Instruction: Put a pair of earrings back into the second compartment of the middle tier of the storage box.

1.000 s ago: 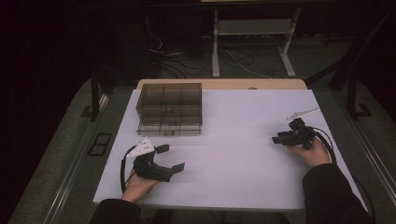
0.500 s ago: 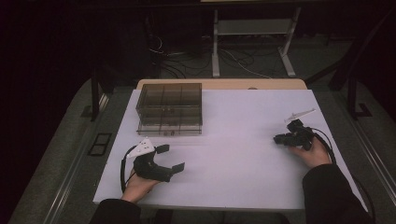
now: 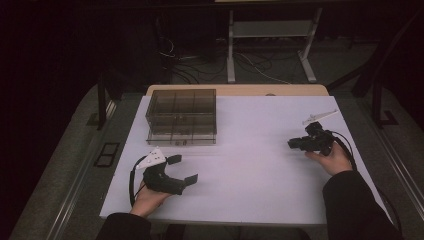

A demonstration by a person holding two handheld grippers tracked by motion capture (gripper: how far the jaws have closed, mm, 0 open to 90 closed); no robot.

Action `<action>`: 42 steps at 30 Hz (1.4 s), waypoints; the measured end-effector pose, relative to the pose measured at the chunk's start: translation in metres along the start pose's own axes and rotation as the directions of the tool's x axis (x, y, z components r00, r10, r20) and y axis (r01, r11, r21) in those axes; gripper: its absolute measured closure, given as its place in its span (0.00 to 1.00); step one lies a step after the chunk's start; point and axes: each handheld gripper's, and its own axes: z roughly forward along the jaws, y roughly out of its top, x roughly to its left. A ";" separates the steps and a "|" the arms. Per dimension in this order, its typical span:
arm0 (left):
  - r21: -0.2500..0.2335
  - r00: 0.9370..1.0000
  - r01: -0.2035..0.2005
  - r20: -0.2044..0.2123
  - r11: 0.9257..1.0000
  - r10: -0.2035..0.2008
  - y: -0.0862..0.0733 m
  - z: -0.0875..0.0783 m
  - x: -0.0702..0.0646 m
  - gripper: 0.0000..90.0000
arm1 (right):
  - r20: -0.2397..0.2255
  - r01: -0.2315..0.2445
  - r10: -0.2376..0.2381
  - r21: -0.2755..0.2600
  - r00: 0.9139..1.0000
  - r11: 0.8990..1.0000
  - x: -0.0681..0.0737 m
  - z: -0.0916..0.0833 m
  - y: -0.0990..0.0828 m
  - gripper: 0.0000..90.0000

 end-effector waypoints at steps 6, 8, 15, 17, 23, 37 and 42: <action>-0.002 1.000 0.002 0.001 1.000 -0.002 0.000 0.000 0.000 0.00 | -0.025 0.052 -0.052 0.002 0.998 0.999 0.016 0.002 0.023 0.88; -0.003 1.000 0.002 0.002 1.000 -0.002 0.000 0.000 0.000 0.00 | -0.035 0.072 -0.073 -0.006 0.997 0.997 0.022 0.003 0.031 0.88; -0.005 1.000 0.004 0.005 1.000 -0.004 0.000 0.001 0.000 0.00 | -0.071 0.140 -0.141 -0.026 0.987 0.990 0.047 0.008 0.062 0.88; -0.004 1.000 0.004 0.005 1.000 -0.004 0.000 0.001 0.000 0.00 | -0.087 0.161 -0.163 -0.032 0.983 0.986 0.055 0.010 0.071 0.88; -0.004 1.000 0.003 0.008 1.000 -0.003 0.000 0.001 0.000 0.00 | -0.123 0.219 -0.224 -0.046 0.967 0.975 0.080 0.018 0.099 0.88; -0.009 1.000 0.004 0.013 1.000 -0.004 0.000 0.000 0.000 0.00 | -0.207 0.350 -0.353 -0.052 0.912 0.935 0.137 0.048 0.145 0.88; -0.012 1.000 0.006 0.013 1.000 -0.006 0.000 0.000 -0.001 0.00 | -0.233 0.388 -0.390 -0.056 0.891 0.920 0.154 0.060 0.157 0.88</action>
